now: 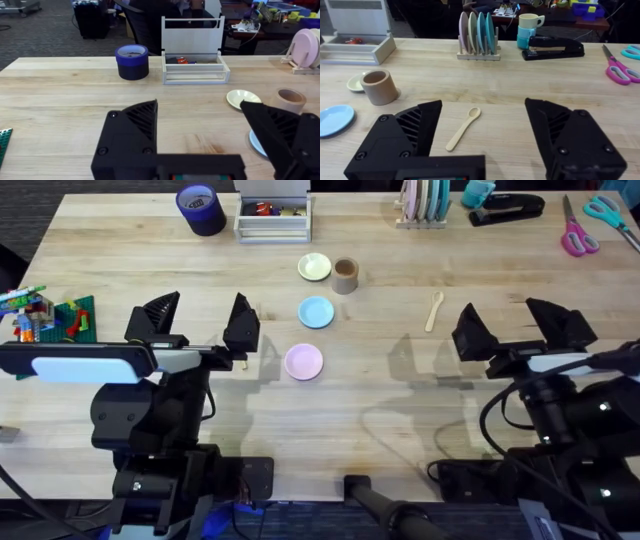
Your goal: Pick up a utensil and set it on the pink plate, then put the other utensil in the container.
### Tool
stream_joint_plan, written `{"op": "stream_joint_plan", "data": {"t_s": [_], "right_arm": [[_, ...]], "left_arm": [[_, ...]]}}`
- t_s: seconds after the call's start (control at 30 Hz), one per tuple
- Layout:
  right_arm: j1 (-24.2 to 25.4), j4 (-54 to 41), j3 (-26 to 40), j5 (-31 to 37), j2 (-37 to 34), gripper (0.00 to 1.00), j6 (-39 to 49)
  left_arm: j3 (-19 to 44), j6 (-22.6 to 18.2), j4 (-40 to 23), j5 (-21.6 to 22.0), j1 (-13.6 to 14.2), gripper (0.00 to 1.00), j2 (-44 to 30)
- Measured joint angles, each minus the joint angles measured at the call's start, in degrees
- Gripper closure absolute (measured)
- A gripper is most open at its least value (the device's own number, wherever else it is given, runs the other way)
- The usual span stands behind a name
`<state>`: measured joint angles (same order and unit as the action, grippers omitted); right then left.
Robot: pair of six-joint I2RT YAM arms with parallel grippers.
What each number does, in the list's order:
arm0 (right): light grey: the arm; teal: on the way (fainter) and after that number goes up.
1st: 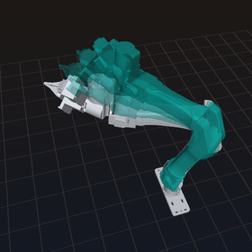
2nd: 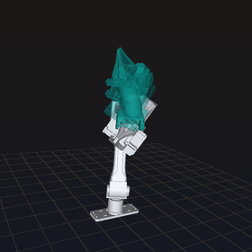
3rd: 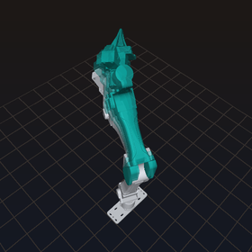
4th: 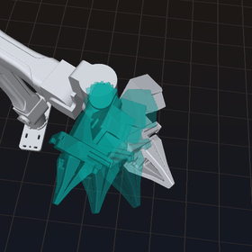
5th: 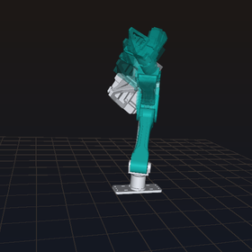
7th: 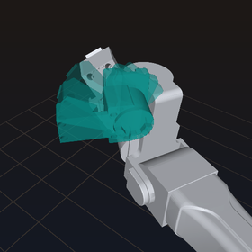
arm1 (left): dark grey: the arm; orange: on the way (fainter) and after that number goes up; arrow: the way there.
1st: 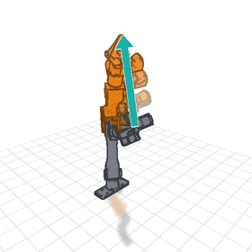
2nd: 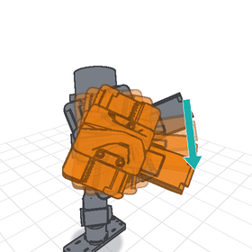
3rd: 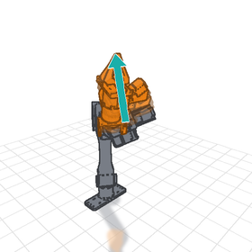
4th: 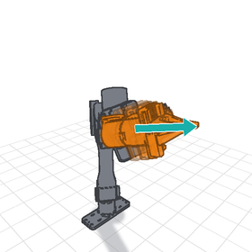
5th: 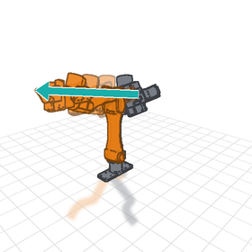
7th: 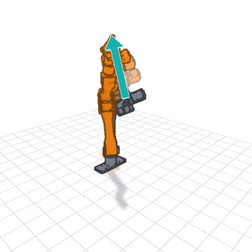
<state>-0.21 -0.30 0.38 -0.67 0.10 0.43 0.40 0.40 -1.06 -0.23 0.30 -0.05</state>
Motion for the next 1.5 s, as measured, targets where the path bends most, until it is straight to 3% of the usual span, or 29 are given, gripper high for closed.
{"op": "stream_joint_plan", "data": {"t_s": [0.57, 0.73, 0.87, 1.03, 1.17, 1.5], "right_arm": [[0.00, -0.05, 0.00, -0.20, 0.00, 0.006, 0.00], [0.00, -4.71, 2.18, -0.18, -0.39, 0.006, 0.00], [0.00, -12.66, 8.13, 0.56, -4.74, 0.006, 0.00], [0.00, -17.37, 21.40, 1.38, -16.36, 0.006, 0.00], [0.00, -24.31, 31.62, 1.53, -25.58, 0.005, -0.04], [0.00, -40.47, 47.33, 1.51, -41.54, 0.005, -0.96]], "left_arm": [[0.00, -0.04, -0.05, -0.02, 0.00, 0.010, 0.00], [2.17, -0.37, -5.69, 0.00, 0.00, 0.010, -0.86], [11.40, -0.42, -12.13, 0.52, 0.00, 0.009, -8.47], [27.60, -0.38, -21.25, 1.36, 0.00, 0.009, -26.31], [36.77, 1.01, -27.58, 1.27, 0.00, 0.010, -36.84], [50.16, 9.15, -42.68, -0.20, 0.00, 0.010, -47.65]]}}
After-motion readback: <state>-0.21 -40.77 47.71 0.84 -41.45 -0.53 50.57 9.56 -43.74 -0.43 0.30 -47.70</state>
